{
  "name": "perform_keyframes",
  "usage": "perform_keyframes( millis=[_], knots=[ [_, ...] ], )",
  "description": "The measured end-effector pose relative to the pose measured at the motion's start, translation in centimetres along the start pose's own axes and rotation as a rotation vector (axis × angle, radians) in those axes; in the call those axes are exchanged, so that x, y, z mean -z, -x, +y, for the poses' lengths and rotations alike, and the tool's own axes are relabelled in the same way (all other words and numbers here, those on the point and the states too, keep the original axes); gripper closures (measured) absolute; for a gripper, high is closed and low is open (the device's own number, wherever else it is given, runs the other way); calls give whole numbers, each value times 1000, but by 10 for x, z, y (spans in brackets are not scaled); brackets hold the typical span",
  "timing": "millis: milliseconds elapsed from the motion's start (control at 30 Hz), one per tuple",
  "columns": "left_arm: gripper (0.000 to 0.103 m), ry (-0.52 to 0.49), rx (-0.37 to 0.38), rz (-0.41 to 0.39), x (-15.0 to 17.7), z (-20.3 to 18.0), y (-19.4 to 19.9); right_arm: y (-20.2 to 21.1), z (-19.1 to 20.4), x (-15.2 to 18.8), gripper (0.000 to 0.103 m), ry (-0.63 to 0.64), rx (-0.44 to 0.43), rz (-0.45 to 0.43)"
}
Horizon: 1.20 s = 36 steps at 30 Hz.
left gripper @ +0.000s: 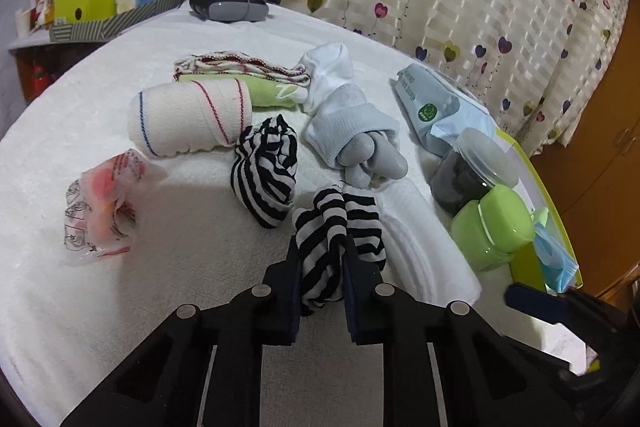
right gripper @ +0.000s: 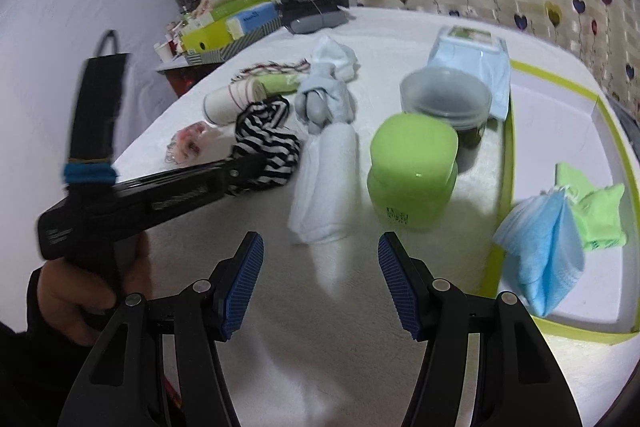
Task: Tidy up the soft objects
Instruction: 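Grasp the striped sock with the left gripper while the right gripper grasps the white rolled towel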
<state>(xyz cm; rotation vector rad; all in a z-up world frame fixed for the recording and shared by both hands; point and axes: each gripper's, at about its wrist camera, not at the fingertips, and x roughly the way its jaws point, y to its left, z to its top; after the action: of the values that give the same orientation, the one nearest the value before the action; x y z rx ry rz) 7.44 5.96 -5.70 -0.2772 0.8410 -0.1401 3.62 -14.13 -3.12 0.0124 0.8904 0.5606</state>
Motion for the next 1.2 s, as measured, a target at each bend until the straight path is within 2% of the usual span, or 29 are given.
perform_keyframes(
  millis=[367,433,667,933,967,1033,1133,1200],
  knots=[
    [88,-2,0,-14,5,9,12,-23,1,-8,42,-34,-9,32],
    [88,-1,1,-13,5,8,12,-26,4,-9,53,-33,-10,38],
    [88,5,3,-20,7,17,18,-27,15,-10,54,11,-55,32],
    [88,16,3,-20,8,21,19,-39,13,-18,54,-13,-6,36],
    [88,15,4,-19,8,21,19,-41,14,-19,56,-10,-3,35],
    [88,16,3,-20,8,21,19,-44,16,-21,75,-8,6,35],
    [88,16,3,-20,8,21,20,-46,17,-21,86,-4,20,29],
    [88,16,2,-20,8,21,20,-44,18,-21,88,3,23,20]
  ],
)
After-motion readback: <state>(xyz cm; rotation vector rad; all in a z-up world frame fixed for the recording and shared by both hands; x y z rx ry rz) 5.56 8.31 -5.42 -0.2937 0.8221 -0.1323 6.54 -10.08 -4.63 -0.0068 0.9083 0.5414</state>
